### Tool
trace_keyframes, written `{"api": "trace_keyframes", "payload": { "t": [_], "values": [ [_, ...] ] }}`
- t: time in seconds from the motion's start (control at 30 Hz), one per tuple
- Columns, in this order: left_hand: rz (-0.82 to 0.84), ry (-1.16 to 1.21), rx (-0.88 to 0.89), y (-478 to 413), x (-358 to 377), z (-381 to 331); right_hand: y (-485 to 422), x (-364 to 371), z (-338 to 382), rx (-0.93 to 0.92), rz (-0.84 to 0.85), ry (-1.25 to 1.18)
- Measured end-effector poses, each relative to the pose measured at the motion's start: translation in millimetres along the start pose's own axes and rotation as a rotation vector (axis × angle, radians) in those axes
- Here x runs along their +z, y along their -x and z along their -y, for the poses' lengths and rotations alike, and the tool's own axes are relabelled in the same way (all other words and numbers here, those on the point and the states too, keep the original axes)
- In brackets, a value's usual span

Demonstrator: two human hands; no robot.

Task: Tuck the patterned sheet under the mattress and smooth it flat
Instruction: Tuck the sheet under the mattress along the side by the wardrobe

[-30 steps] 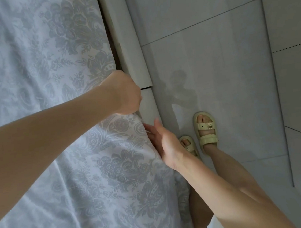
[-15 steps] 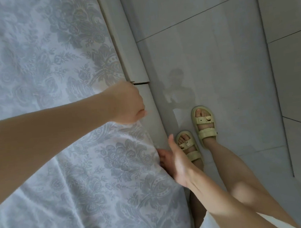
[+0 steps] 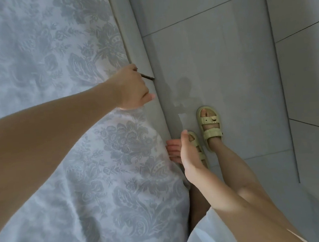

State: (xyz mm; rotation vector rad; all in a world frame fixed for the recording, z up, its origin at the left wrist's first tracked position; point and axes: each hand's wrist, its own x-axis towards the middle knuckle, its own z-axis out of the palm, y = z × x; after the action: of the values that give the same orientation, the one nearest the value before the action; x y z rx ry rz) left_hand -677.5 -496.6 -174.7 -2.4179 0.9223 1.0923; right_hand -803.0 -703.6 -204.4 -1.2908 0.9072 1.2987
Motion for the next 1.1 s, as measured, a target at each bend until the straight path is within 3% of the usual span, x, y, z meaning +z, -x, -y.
{"api": "trace_keyframes", "payload": {
  "t": [0.07, 0.13, 0.23, 0.4, 0.53, 0.8, 0.93, 1.1],
  "values": [
    [-0.207, 0.081, -0.017, 15, 7, -16, 11, -14, -6, -0.093, -0.048, 0.024],
    [-0.293, 0.141, -0.004, 25, 5, -45, 18, -25, -14, -0.081, 0.013, 0.045],
    [-0.202, 0.231, 0.050, 30, -4, -92, 23, -33, -24, -0.072, 0.101, 0.043],
    [0.059, 0.033, -0.004, 20, 2, -118, 14, -41, -44, -0.015, 0.301, 0.124],
    [0.152, -0.061, -0.023, 9, 2, -128, 14, -37, -64, 0.004, 0.434, -0.015],
    [-0.139, -0.002, -0.084, 48, 6, -122, 38, -26, -107, 0.026, 0.532, -0.321],
    [-0.067, 0.044, -0.101, 30, 9, -120, 5, -2, -101, 0.188, 0.622, -0.242],
    [0.019, 0.099, -0.085, 7, 15, -122, 0, -21, -116, 0.276, 0.516, -0.159]
  ]
}}
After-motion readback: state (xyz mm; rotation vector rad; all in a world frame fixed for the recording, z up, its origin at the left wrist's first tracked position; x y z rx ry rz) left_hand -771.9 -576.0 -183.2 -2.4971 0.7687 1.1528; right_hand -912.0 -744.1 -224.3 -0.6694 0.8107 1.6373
